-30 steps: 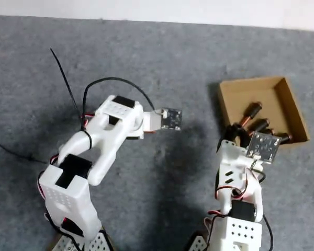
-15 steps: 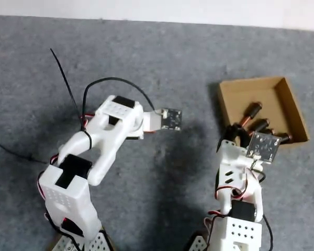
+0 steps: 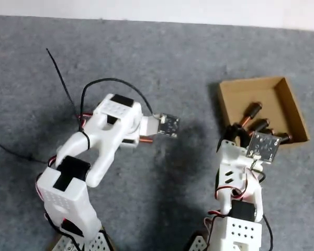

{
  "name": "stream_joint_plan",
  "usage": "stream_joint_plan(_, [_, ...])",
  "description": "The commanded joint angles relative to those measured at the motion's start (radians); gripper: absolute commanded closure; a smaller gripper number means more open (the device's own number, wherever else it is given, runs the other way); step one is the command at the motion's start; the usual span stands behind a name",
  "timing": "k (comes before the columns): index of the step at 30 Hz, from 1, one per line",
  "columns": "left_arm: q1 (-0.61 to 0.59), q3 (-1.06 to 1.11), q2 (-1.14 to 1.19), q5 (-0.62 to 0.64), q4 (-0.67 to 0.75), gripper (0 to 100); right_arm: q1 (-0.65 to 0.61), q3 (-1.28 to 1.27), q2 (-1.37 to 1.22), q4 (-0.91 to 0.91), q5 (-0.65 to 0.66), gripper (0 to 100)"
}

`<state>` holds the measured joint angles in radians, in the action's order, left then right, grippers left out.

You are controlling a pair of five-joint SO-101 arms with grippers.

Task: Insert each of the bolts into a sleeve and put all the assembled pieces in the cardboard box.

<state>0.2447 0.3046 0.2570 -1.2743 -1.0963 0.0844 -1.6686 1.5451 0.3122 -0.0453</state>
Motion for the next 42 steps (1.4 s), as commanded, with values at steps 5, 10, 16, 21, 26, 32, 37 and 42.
stream_joint_plan(5, [-0.027,-0.008,-0.038,-0.021,-0.046,68,0.012,-0.012,0.016,-0.027,0.011,99.2])
stream_joint_plan(10, [-0.038,-0.002,-0.107,-0.021,-0.081,72,0.012,-0.012,0.016,-0.027,0.011,99.2])
stream_joint_plan(16, [-0.033,0.074,-0.294,-0.021,-0.166,73,0.012,-0.012,0.016,-0.027,0.011,99.2])
stream_joint_plan(21, [-0.031,0.174,-0.412,-0.021,-0.166,73,0.012,-0.012,0.016,-0.027,0.011,99.2])
stream_joint_plan(26, [0.019,0.232,-0.424,0.003,-0.166,73,0.012,-0.012,0.016,-0.027,0.012,99.2])
stream_joint_plan(32, [0.03,0.234,-0.398,0.233,-0.115,95,0.012,-0.012,0.016,-0.027,0.012,99.2])
stream_joint_plan(37, [0.007,0.243,-0.394,0.235,-0.064,94,0.012,-0.012,0.016,-0.027,0.012,99.2])
stream_joint_plan(42, [0.053,0.337,-0.392,0.233,0.083,93,0.012,-0.012,0.016,-0.028,0.012,99.2])
